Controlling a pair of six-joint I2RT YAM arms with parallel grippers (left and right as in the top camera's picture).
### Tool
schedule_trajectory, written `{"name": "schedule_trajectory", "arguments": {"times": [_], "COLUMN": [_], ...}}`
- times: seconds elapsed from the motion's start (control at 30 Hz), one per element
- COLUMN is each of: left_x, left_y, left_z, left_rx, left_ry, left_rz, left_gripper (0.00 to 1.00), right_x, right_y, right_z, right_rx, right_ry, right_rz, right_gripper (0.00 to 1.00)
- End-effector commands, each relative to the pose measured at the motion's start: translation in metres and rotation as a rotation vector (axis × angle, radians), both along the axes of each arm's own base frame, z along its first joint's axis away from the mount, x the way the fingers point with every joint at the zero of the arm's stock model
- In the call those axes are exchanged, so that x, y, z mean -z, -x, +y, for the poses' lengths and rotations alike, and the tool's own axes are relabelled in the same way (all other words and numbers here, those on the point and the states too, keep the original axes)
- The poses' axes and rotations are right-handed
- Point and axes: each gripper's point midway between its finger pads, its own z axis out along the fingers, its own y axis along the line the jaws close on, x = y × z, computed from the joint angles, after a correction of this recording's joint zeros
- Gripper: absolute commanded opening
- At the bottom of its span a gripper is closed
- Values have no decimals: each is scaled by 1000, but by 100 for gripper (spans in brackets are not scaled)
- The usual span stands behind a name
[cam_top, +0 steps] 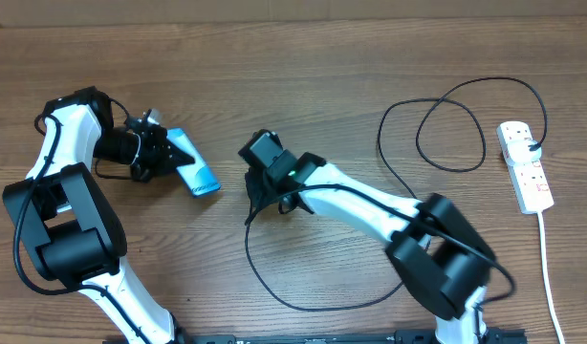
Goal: Plug charger to phone and switch on socket
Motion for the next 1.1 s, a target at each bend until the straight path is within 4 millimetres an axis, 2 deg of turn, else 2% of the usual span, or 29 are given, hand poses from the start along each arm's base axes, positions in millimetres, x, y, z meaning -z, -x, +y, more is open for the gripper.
{"name": "schedule_trajectory", "arguments": {"times": [0.0,0.07,0.2,0.47,0.63,0.8,0.93,1.07], "left_x": [9,13,24,29,35,35,35,35], "left_y": [13,15,23,24,19,18,20,23], "left_z": [24,29,42,24,5,0,0,-4], "left_rx": [-52,-55,-69,35,73,85,88,89], "left_ry": [-231,-286,-495,-731,-749,-748,-746,-720], "left_rz": [121,145,227,228,190,182,190,200], "left_gripper": [4,4,4,4,4,4,23,16], "right_x": [14,20,14,18,22,22,22,22], "right_y": [-15,-20,-33,-30,-26,-26,-26,-26], "right_z": [-2,3,17,9,4,5,4,4], "right_rx": [41,42,31,35,34,33,33,33], "right_ry": [35,20,-35,1,25,25,25,25], "right_rz": [-41,-55,-112,-105,-83,-84,-83,-83], "right_gripper": [47,50,49,49,53,55,58,59]}}
